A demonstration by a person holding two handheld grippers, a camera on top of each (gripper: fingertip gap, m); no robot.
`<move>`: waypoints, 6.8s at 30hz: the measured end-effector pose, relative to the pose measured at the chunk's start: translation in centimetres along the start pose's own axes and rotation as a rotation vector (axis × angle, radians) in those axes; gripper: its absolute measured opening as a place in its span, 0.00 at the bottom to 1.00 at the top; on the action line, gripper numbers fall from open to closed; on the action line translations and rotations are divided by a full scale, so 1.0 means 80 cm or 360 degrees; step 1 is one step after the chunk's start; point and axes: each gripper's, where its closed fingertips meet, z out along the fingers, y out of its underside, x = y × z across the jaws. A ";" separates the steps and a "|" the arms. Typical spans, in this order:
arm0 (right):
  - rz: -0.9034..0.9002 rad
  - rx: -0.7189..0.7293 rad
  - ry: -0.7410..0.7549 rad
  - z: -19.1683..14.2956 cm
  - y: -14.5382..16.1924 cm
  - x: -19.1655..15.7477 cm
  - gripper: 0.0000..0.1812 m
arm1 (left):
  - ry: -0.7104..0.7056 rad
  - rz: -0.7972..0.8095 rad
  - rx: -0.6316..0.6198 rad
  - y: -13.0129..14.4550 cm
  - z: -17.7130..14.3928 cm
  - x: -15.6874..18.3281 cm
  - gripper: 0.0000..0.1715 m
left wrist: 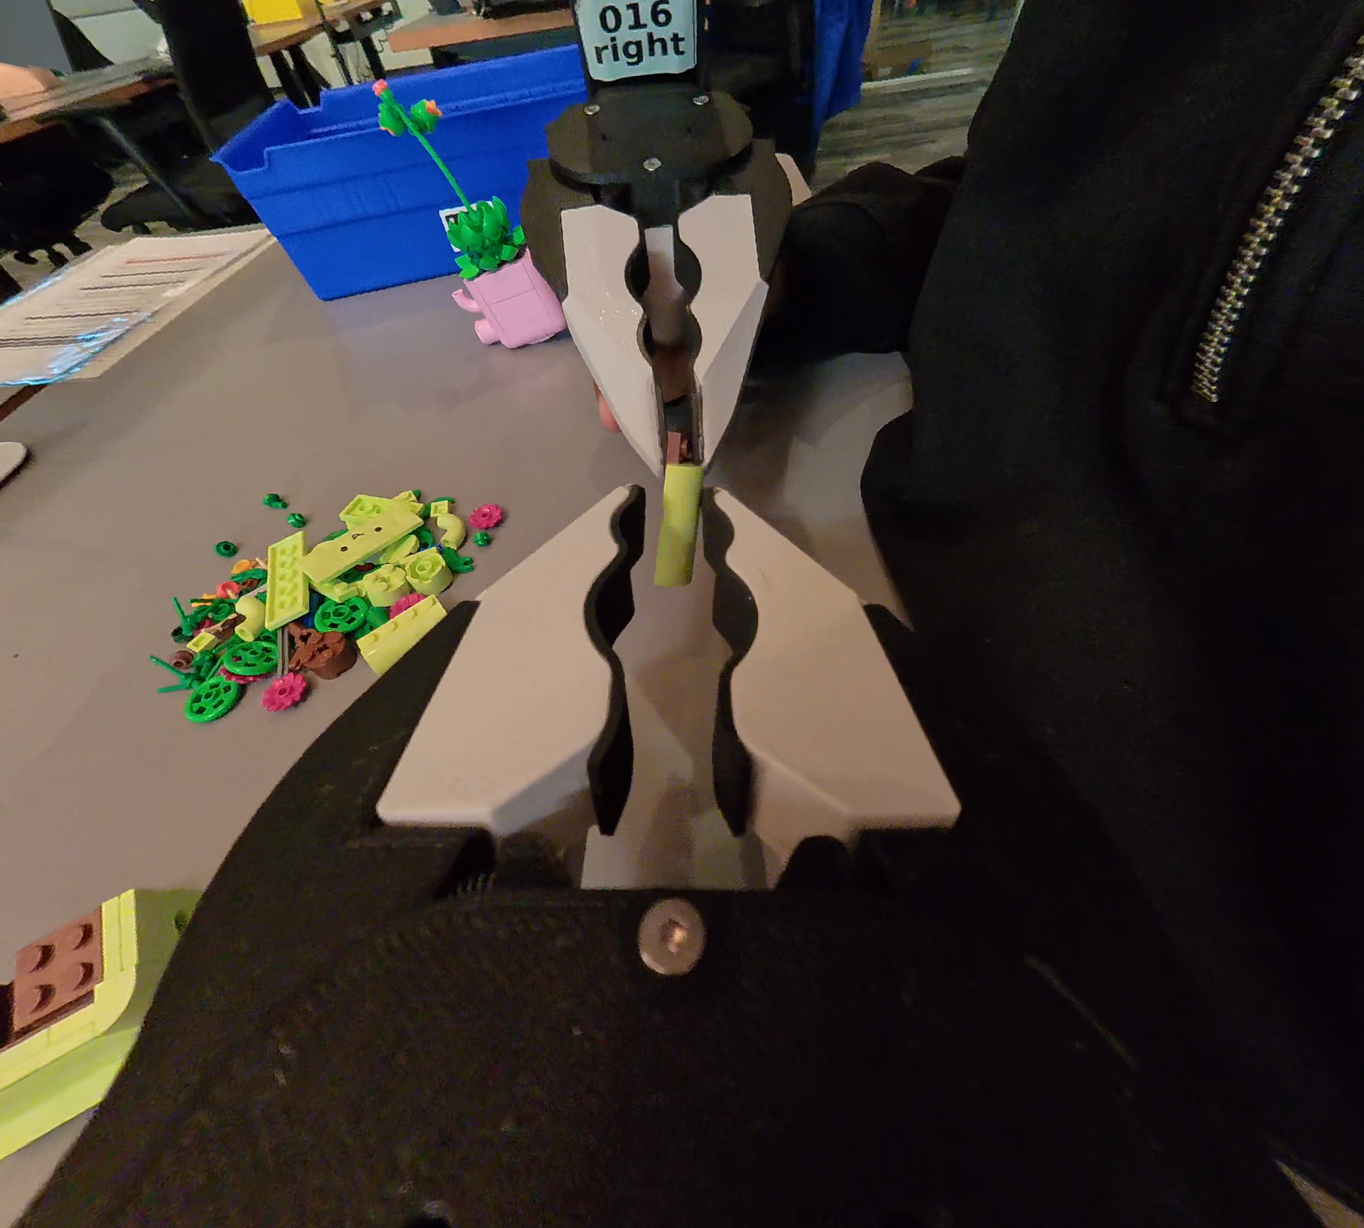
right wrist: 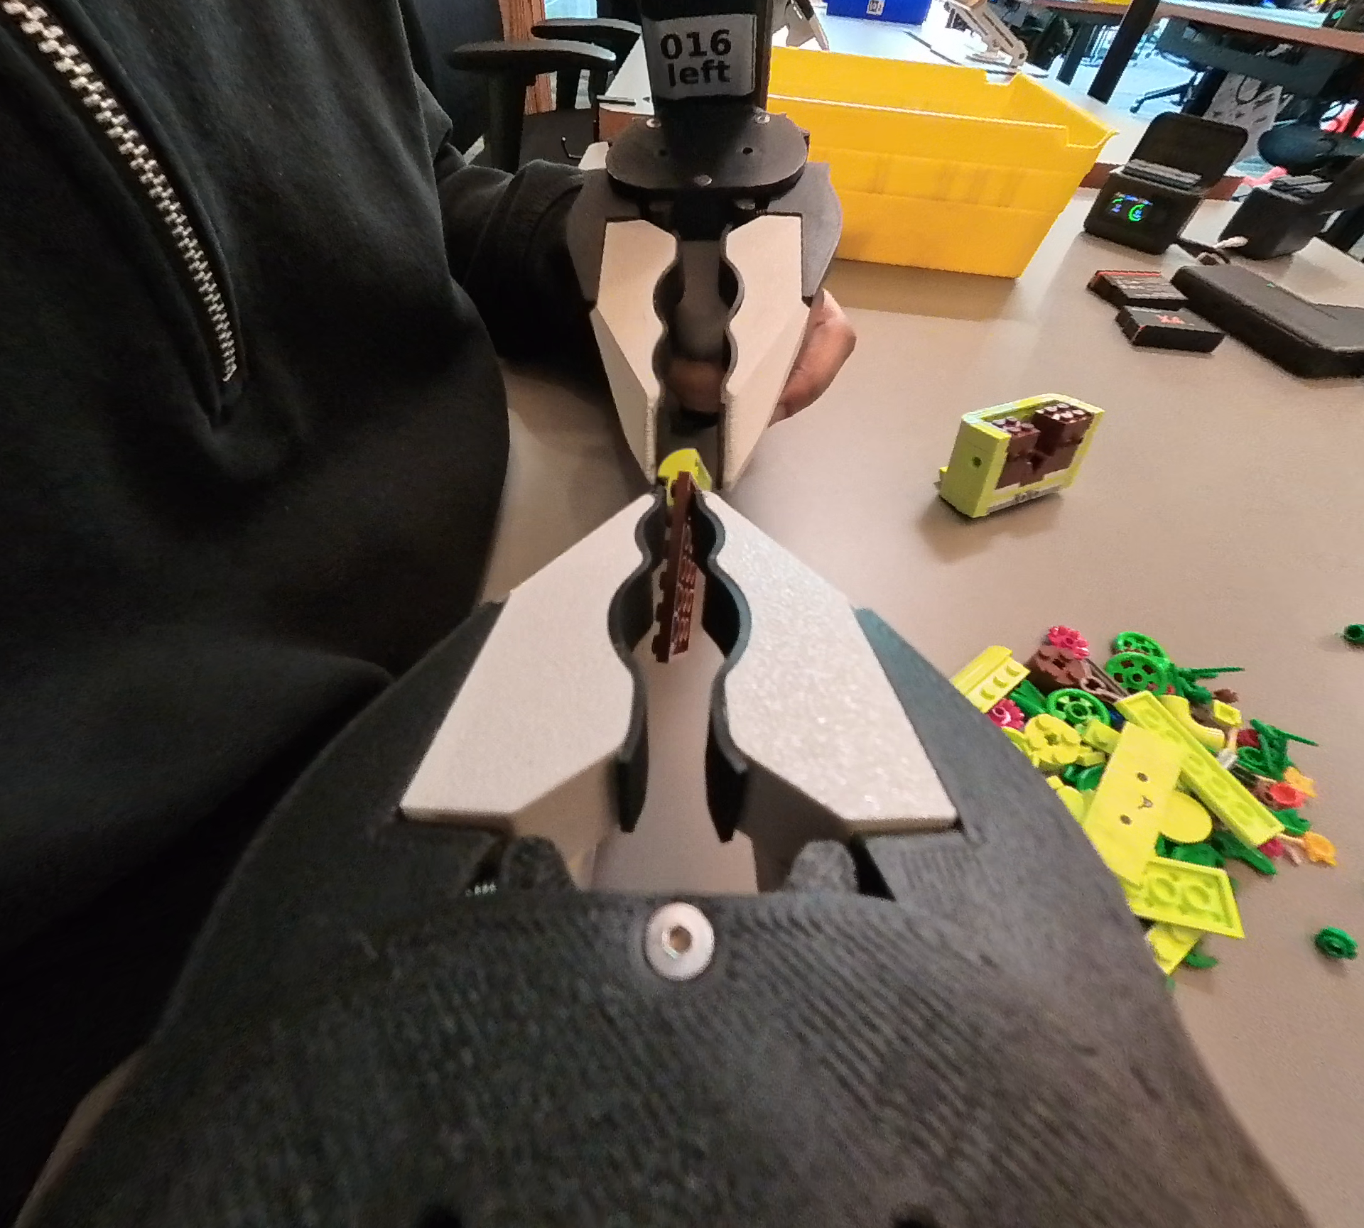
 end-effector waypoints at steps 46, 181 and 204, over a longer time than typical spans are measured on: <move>0.1053 0.0269 0.0036 -0.020 0.004 0.064 0.01 | -0.0086 0.0095 0.0022 -0.021 -0.006 0.003 0.00; 0.0730 -0.0648 0.1157 -0.028 0.088 0.213 0.10 | -0.1150 -0.0439 -0.0550 0.107 -0.126 -0.204 0.42; 0.1039 -0.0778 0.1616 -0.103 0.138 0.261 0.07 | -0.1103 -0.0407 -0.0658 0.117 -0.118 -0.196 0.41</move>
